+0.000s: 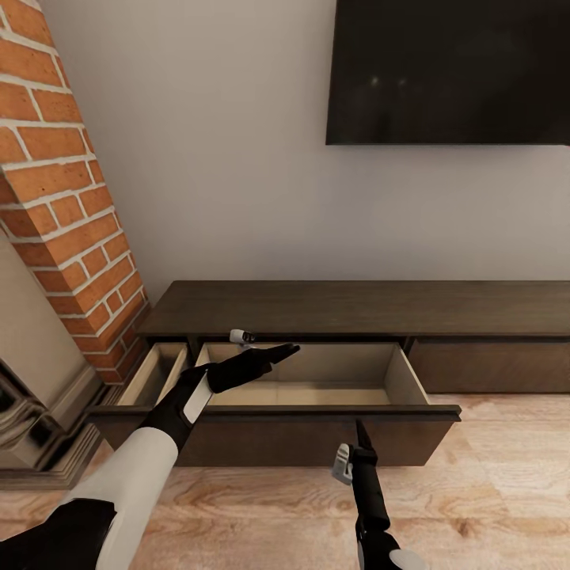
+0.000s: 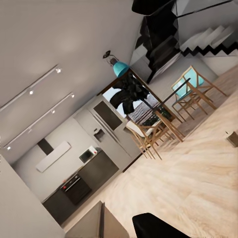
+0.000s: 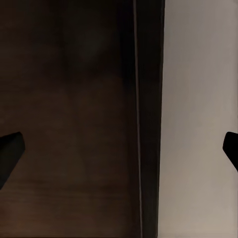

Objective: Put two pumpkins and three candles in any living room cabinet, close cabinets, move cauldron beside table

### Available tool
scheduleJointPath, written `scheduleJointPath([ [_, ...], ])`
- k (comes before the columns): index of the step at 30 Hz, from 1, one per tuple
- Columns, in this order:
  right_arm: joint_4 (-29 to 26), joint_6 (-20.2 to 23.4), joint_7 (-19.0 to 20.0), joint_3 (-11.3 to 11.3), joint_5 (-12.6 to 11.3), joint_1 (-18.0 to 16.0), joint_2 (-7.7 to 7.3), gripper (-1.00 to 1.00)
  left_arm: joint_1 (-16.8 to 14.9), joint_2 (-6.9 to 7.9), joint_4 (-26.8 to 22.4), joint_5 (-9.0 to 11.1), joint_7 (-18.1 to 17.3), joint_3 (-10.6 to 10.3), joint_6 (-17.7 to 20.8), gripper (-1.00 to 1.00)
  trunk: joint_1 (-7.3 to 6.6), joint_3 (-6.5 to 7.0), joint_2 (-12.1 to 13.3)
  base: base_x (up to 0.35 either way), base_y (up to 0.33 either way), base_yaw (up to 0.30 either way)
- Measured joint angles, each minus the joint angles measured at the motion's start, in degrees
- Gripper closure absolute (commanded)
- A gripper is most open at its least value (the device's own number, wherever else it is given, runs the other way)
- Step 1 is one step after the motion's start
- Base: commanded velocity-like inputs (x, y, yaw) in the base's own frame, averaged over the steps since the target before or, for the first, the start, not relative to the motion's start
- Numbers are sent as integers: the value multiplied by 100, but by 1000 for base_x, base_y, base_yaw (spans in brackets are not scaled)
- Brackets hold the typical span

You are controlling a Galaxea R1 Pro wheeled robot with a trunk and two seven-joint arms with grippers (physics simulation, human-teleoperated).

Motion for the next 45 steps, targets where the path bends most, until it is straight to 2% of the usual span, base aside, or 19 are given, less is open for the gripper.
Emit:
scheduleJointPath([
  [14, 43, 11, -3, 16, 2, 2, 54, -100, 1, -6, 7, 9, 16, 2, -4, -100, 0, 0, 0, 0, 0, 0],
  [19, 51, 7, -9, 19, 6, 2, 10, -100, 4, -11, -17, 4, 15, 1, -1, -100, 0, 0, 0, 0, 0, 0],
  [21, 54, 7, -9, 20, 9, 2, 1, -100, -4, 0, -75, -5, 34, 4, 13, -100, -6, 44, 2, 0, 0, 0],
  [32, 54, -61, -3, 21, 5, 2, -17, -100, -9, 10, -94, -18, 34, -11, 20, -100, -246, 241, 442, 0, 0, 0],
  [38, 71, -424, 16, 28, 34, 2, -26, -100, -30, 23, -102, -50, 35, -27, 99, -100, -378, 349, 683, -3, 0, 0],
  [45, 66, -449, 16, 35, 44, 2, -5, -100, -35, 35, -138, -52, 32, -27, 102, -100, -532, 475, 964, -246, 0, 0],
])
